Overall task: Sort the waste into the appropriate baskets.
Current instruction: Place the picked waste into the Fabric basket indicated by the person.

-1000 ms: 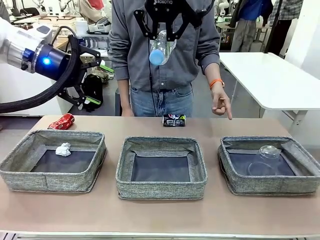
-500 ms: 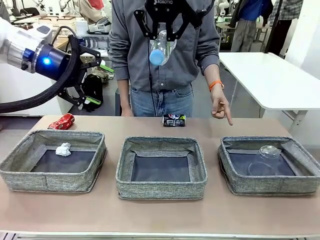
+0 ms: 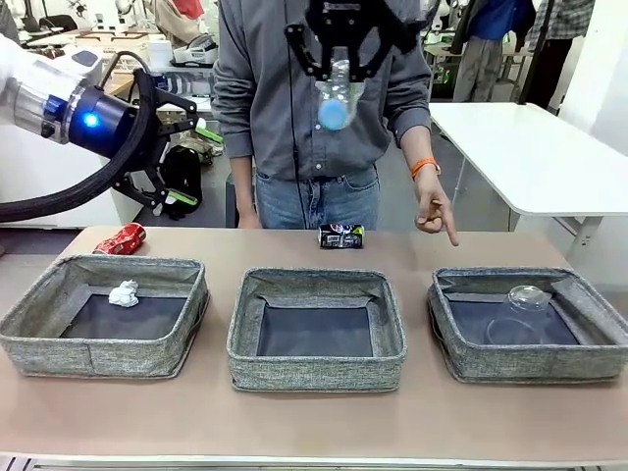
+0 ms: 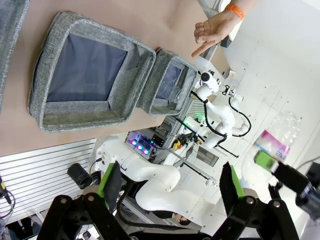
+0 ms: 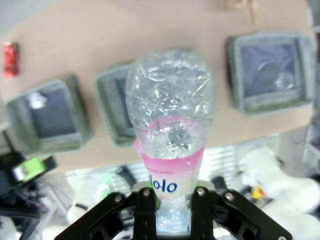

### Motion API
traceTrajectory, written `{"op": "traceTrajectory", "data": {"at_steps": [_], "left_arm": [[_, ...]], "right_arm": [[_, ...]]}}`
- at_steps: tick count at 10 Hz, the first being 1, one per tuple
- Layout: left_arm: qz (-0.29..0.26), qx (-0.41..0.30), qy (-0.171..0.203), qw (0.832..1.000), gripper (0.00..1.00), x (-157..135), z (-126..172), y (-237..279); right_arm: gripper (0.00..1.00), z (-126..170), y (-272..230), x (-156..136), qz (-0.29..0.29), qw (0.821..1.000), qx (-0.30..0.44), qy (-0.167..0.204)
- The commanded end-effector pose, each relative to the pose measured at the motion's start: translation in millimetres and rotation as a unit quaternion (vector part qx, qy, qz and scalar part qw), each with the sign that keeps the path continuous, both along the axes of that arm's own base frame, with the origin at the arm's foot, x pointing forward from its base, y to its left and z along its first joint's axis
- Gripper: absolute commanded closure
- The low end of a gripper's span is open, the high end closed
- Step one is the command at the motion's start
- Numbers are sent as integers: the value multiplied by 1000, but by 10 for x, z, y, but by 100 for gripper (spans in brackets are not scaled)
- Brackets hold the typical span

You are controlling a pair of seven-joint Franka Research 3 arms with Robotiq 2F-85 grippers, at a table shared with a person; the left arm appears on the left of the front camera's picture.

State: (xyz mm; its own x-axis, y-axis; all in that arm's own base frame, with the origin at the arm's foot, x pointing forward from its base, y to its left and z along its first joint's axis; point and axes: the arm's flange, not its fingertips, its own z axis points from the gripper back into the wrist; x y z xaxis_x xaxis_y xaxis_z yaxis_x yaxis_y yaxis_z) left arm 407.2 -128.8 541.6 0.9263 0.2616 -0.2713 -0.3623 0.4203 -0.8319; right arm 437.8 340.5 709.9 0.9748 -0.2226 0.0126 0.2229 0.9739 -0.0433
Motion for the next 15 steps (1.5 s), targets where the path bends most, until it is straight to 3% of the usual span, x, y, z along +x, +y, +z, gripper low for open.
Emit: {"op": "traceTrajectory", "data": {"at_steps": [1,2,3,4,6,9,11,15], "left_arm": [[-3,4,6,1000,0,-12,28,13],[-3,4,6,1000,0,-12,28,13],[-3,4,6,1000,0,-12,28,13],[-3,4,6,1000,0,-12,28,13],[-3,4,6,1000,0,-12,28,13],[-3,4,6,1000,0,-12,28,13],[-3,4,6,1000,0,-12,28,13],[-3,4,6,1000,0,-12,28,13]], "right_arm": [[77,-294,-938,-218,-4,999,-35,-16],[77,-426,-1367,-298,53,998,-32,-7],[77,-578,-1731,-348,93,995,-19,31],[77,-741,-2061,-370,85,994,-15,60],[77,-1178,-2563,-361,105,992,31,57],[77,-1875,-2861,-186,105,982,130,84],[77,-2141,-2916,-88,86,975,186,90],[77,-2324,-2926,-57,58,971,208,99]]}}
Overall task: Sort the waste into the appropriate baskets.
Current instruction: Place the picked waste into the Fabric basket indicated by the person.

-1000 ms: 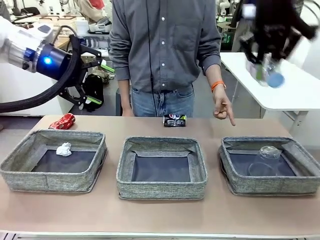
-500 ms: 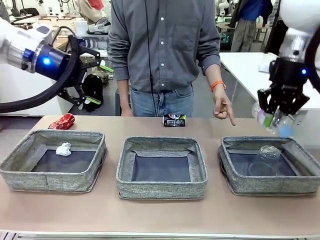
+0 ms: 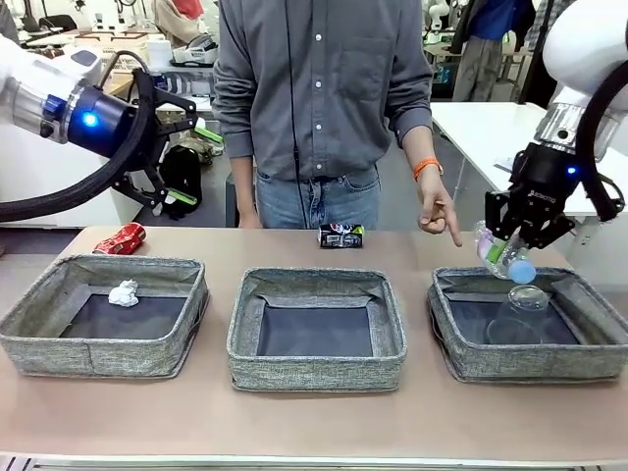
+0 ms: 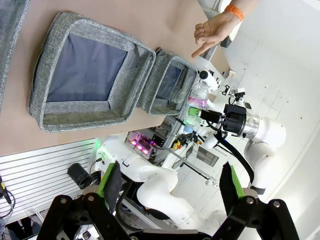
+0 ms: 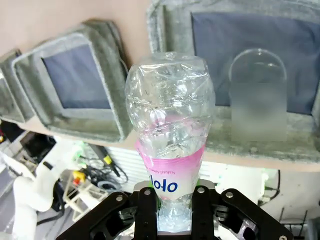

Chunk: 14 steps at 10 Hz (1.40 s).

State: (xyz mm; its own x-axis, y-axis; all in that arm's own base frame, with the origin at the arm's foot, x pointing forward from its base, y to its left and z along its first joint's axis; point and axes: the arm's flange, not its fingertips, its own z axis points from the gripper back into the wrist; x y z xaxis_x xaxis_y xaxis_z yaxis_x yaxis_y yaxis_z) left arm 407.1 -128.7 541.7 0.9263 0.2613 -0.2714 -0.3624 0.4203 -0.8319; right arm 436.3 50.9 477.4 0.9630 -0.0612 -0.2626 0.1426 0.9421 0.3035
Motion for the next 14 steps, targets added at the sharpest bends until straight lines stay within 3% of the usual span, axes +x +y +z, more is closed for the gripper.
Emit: {"op": "traceTrajectory", "data": {"at_steps": [1,2,3,4,5,11,14], "left_arm": [[-3,4,6,1000,0,-11,28,12],[-3,4,6,1000,0,-11,28,12],[-3,4,6,1000,0,-11,28,12],[-3,4,6,1000,0,-11,28,12],[-3,4,6,1000,0,-11,28,12],[-3,4,6,1000,0,-11,28,12],[-3,4,6,1000,0,-11,28,12]], "right_arm": [[77,-9,-51,-64,-6,1000,15,-6],[77,-14,-54,-75,-6,1000,14,-5],[55,-17,-54,-77,-3,1000,13,-1],[19,-16,-55,-76,-3,1000,18,-8],[0,-2,-46,-69,-5,1000,8,-4],[0,18,-33,-56,-9,1000,-1,-4],[0,164,65,-39,-3,1000,6,-29]]}}
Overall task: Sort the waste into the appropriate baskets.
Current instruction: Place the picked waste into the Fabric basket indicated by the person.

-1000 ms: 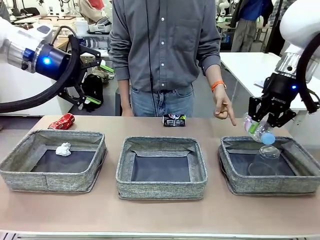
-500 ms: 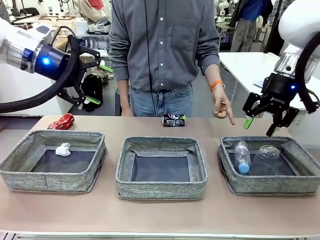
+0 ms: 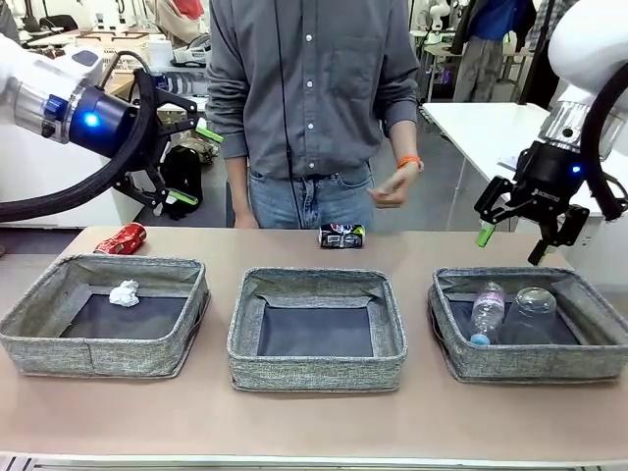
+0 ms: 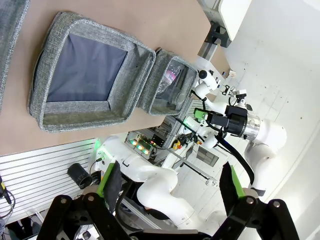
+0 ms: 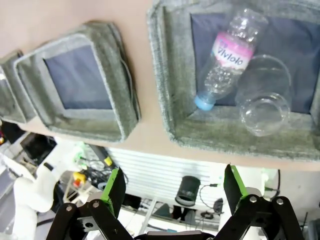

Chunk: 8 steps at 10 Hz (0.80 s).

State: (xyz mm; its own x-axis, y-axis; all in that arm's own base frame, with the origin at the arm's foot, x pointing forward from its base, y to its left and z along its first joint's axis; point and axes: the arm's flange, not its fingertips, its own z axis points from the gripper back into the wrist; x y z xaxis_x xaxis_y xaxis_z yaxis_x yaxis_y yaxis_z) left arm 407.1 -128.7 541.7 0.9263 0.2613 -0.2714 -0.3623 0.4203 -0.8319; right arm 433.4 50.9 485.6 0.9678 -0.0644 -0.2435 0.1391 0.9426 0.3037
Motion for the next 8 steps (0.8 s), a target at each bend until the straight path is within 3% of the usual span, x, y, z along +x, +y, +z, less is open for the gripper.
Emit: {"op": "traceTrajectory", "data": {"at_steps": [1,3,4,5,6,7,8], "left_arm": [[-3,4,6,1000,0,-11,28,12],[-3,4,6,1000,0,-11,28,12],[-3,4,6,1000,0,-11,28,12],[-3,4,6,1000,0,-11,28,12],[-3,4,6,1000,0,-11,28,12],[-3,4,6,1000,0,-11,28,12],[-3,4,6,1000,0,-11,28,12]], "right_arm": [[0,213,178,27,-1,999,34,-35],[0,405,637,181,54,981,175,-62],[0,466,977,250,99,943,305,-88],[0,522,1283,244,144,908,378,-109],[0,579,1462,212,168,890,404,-129],[0,615,1462,164,169,885,405,-156],[0,683,1414,161,93,939,312,-113]]}}
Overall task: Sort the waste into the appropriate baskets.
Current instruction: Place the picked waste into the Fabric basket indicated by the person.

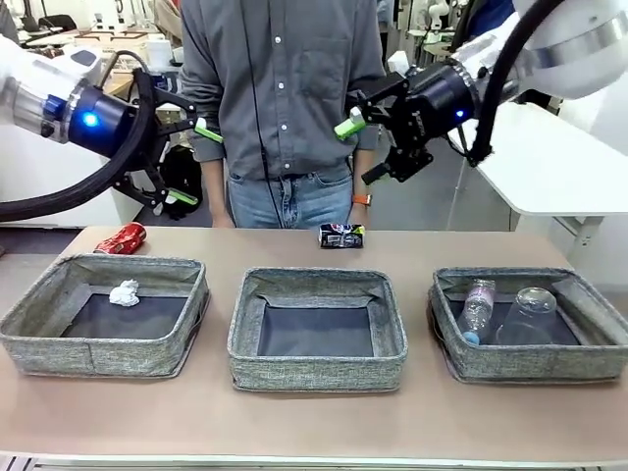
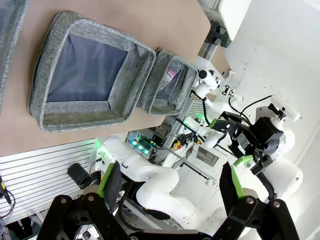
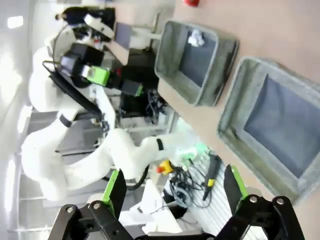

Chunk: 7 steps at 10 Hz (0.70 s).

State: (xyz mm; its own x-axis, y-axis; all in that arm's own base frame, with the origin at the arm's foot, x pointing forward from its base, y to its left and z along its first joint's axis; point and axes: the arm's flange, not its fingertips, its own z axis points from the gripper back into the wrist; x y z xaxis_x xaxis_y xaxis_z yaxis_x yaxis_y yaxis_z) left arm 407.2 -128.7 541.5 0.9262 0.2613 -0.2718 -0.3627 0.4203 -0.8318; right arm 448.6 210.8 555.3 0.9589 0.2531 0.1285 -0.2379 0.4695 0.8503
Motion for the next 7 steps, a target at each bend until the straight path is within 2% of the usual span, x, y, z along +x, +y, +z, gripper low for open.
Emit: {"op": "traceTrajectory", "data": {"at_steps": [1,7], "left_arm": [[-3,4,6,1000,0,-12,29,12],[-3,4,6,1000,0,-12,29,12]], "right_arm": [[0,-14,-185,9,-33,997,-55,35],[0,-14,-185,9,-33,997,-55,35]]}}
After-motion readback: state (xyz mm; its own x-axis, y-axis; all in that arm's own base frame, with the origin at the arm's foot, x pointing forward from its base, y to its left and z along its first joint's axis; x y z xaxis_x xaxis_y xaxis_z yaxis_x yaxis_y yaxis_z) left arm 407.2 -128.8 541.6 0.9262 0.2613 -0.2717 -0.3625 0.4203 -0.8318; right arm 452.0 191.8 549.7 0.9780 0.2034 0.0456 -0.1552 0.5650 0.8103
